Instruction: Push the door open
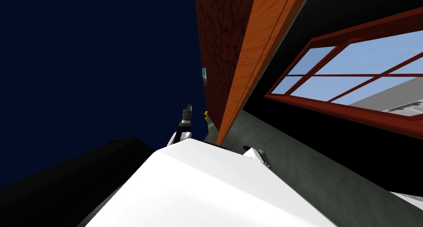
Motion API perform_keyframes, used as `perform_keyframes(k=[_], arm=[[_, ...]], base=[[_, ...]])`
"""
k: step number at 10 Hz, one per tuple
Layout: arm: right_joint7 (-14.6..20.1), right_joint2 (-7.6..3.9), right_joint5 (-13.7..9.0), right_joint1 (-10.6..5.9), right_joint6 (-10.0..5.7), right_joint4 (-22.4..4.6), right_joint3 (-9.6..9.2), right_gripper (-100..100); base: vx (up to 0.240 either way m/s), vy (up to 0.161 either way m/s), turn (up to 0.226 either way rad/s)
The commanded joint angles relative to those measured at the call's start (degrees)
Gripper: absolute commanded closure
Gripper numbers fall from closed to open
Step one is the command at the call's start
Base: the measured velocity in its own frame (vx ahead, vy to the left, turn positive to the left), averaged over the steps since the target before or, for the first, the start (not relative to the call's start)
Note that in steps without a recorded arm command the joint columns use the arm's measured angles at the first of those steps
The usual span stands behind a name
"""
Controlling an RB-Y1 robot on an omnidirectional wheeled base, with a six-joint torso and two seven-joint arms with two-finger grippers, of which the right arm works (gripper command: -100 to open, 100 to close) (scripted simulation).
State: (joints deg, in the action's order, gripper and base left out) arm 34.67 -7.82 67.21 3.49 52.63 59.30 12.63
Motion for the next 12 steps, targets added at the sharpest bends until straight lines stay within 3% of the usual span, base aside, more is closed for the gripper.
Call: perform_keyframes(k=[1,4,5,12], arm=[[0.00,0.01,0.00,0.00,0.00,0.00,0.00,-100],[0.00,0.01,0.00,0.00,0.00,0.00,0.00,-100],[0.21,0.03,0.31,0.46,0.89,-0.04,0.14,-100],[0.47,0.07,0.71,1.03,2.03,-0.08,0.32,-100]], base=[[0.000,0.005,-0.002],[0.001,0.003,-0.007],[0.010,0.076,-0.077],[0.005,0.064,-0.034]])
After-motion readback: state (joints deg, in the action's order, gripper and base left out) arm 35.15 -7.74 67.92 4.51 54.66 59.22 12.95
